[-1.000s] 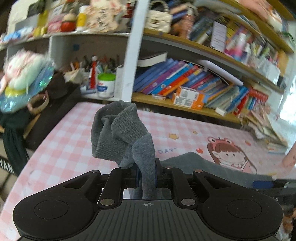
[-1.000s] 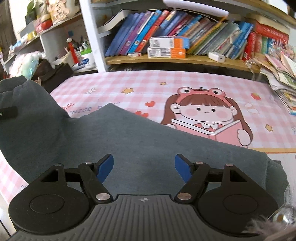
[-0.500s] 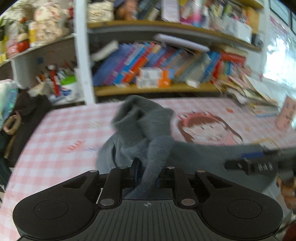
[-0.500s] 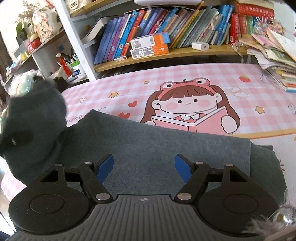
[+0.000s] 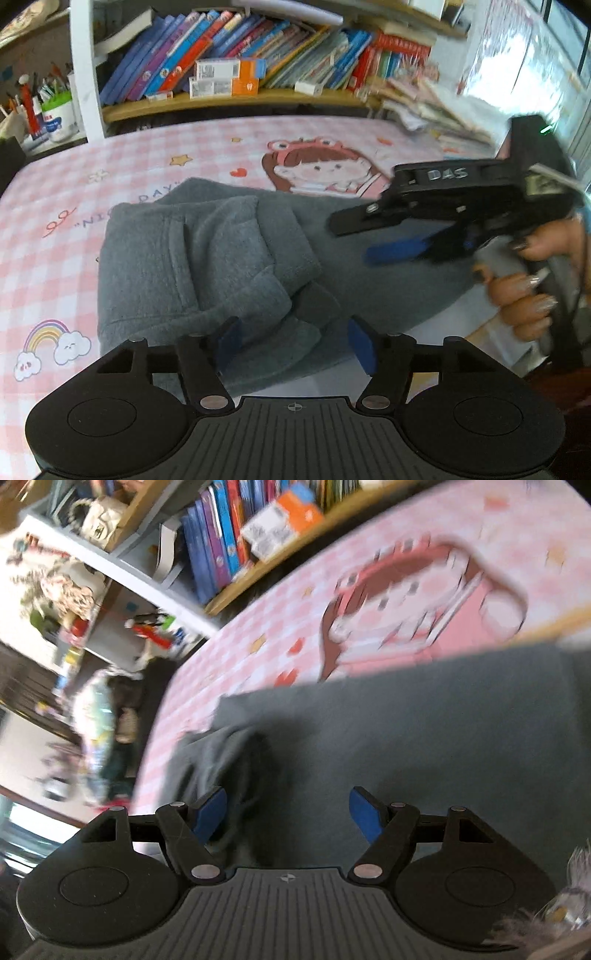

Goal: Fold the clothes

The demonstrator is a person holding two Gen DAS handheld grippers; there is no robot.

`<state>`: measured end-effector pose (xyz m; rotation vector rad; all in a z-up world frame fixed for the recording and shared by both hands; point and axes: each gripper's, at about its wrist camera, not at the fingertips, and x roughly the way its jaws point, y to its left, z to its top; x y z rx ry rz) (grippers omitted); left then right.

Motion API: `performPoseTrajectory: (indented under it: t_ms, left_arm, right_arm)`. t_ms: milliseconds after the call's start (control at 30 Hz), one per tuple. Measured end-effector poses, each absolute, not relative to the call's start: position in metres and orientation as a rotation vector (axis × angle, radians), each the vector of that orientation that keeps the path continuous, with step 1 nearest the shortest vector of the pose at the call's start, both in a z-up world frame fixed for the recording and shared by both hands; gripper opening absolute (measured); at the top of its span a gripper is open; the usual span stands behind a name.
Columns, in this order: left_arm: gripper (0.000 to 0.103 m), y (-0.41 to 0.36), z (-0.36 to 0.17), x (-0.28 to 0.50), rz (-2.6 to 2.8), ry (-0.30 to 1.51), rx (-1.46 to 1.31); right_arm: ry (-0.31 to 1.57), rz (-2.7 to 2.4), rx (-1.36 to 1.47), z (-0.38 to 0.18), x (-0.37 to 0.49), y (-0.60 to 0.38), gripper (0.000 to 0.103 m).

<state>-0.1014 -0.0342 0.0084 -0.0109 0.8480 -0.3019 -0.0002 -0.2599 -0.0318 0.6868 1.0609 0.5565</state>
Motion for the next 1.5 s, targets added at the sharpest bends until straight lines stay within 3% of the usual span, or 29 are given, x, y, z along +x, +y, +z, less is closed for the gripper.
performPoseTrajectory:
  t_ms: [133,200,300,333,367,400,433,600,733,967,1133,1233,1333,1433,1500]
  left_arm:
    - [0.06,-0.007,0.025,-0.111,-0.248,0.749,-0.126]
    - [0.042,0.013,0.03,-0.113,-0.192,0.717,-0.196]
    - [0.024,0.037,0.023,-0.11,-0.123,0.732,-0.279]
    - [0.021,0.043,0.016,-0.107,-0.107,0.762,-0.302]
    - [0.016,0.049,0.007,-0.103,-0.09,0.801,-0.326]
    - [0.012,0.054,-0.002,-0.1,-0.077,0.832,-0.351]
    - [0.009,0.059,-0.01,-0.096,-0.069,0.856,-0.377]
    - [0.009,0.062,-0.019,-0.093,-0.095,0.852,-0.429]
    - [0.012,0.056,-0.023,-0.09,-0.126,0.873,-0.379]
    - [0.012,0.057,0.005,-0.096,-0.156,0.8,-0.32]
    - [0.011,0.069,-0.01,-0.09,-0.136,0.856,-0.353]
    - [0.012,0.07,-0.011,-0.091,-0.15,0.847,-0.366]
    - [0.012,0.068,-0.007,-0.092,-0.162,0.837,-0.348]
    - [0.021,0.067,0.004,-0.094,-0.162,0.803,-0.331]
    - [0.033,0.066,0.013,-0.094,-0.168,0.773,-0.312]
  right_arm:
    - [1.157,0.587,0.817,-0.043,0.004,-0.248,0.08]
    - [1.194,0.59,0.832,-0.046,0.005,-0.241,0.082]
    - [1.217,0.597,0.813,-0.047,0.006,-0.228,0.081]
    - [1.219,0.598,0.804,-0.048,0.006,-0.225,0.075]
    - [1.215,0.602,0.796,-0.047,0.006,-0.221,0.055]
    - [1.203,0.608,0.788,-0.046,0.005,-0.218,0.043]
    - [1.192,0.614,0.781,-0.044,0.005,-0.215,0.02]
    - [1.002,0.66,0.697,-0.017,-0.009,-0.214,0.015]
    - [1.119,0.527,0.677,-0.042,-0.003,-0.213,0.018]
    - [1.102,0.521,0.721,-0.044,-0.004,-0.215,0.018]
    - [1.087,0.516,0.704,-0.038,-0.005,-0.213,0.019]
    - [1.075,0.505,0.667,-0.033,-0.008,-0.211,0.023]
    - [1.093,0.464,0.66,-0.038,-0.007,-0.214,0.038]
    - [1.067,0.457,0.642,-0.032,-0.01,-0.217,0.039]
    - [1.031,0.468,0.613,-0.022,-0.011,-0.218,0.04]
